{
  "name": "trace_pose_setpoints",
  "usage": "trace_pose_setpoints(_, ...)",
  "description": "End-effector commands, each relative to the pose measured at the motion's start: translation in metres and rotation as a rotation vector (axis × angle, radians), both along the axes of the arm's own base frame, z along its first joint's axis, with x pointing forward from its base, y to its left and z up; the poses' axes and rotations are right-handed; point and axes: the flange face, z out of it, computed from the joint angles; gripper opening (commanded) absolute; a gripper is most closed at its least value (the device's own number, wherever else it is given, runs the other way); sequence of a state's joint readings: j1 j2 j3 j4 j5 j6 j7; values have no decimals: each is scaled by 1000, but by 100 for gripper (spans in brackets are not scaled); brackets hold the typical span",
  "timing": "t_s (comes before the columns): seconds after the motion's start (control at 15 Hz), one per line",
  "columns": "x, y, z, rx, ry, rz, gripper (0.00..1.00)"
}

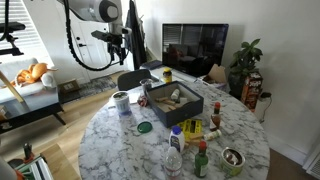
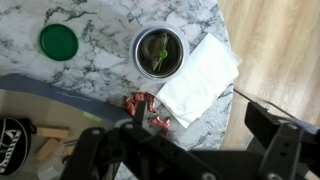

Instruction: Pick up the clear cup and silver cup together from the blue box and put them on the table, pick up the silver cup and put it in the clear cup, pick up the white packet with a green lid and put it in the silver cup

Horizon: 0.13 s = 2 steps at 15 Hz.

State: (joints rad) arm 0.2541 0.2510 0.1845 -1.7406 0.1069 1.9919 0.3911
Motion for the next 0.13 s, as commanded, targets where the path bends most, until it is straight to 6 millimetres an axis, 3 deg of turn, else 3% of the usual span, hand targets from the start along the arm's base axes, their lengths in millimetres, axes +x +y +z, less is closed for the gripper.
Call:
trace_pose_setpoints(0.0,0,0,0,0,0,-1,100)
trace_pose_setpoints(0.07,0,0,-2,-1,1,-1,100)
